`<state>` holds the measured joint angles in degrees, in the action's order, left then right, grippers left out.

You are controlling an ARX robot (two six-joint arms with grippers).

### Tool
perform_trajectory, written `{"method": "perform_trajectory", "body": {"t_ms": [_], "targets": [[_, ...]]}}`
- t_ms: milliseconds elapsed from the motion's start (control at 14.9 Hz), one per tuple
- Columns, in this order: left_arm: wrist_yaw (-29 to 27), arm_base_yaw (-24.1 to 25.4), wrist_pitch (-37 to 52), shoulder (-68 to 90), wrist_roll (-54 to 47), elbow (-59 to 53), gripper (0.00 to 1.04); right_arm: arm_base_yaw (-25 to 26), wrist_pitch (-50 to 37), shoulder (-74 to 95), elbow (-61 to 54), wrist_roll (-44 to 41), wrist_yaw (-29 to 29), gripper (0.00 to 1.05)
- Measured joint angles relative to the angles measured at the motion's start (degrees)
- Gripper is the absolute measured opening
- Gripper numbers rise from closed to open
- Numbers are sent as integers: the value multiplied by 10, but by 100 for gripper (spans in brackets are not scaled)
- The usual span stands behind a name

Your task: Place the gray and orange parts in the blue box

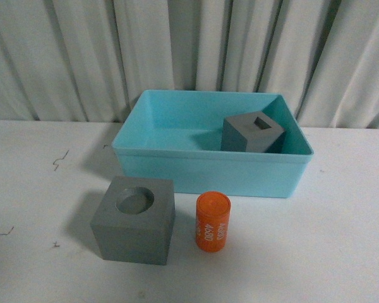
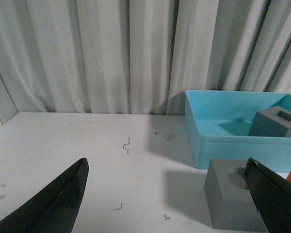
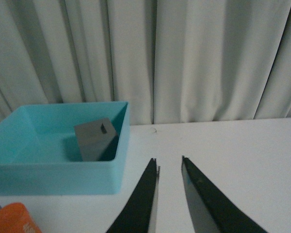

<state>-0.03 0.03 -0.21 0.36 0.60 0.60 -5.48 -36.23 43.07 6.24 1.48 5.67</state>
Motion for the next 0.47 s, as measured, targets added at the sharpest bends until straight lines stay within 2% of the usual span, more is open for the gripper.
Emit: {"method": "perform_trajectory", "body": {"t_ms": [67, 134, 268, 403, 470], "targets": [[0, 0, 0, 0, 0, 0, 98, 4, 8, -11, -7, -2, -4, 11], [0, 0, 0, 0, 0, 0, 98, 23, 17, -27, -13, -5, -36, 2], [0, 0, 0, 0, 0, 0, 98, 60, 35, -61, -21, -10, -49, 2], [0, 0, 0, 0, 0, 0, 98, 55, 71, -107, -34, -11, -56, 2], [0, 0, 0, 0, 0, 0, 98, 55, 57, -115, -45, -11, -56, 2]]}}
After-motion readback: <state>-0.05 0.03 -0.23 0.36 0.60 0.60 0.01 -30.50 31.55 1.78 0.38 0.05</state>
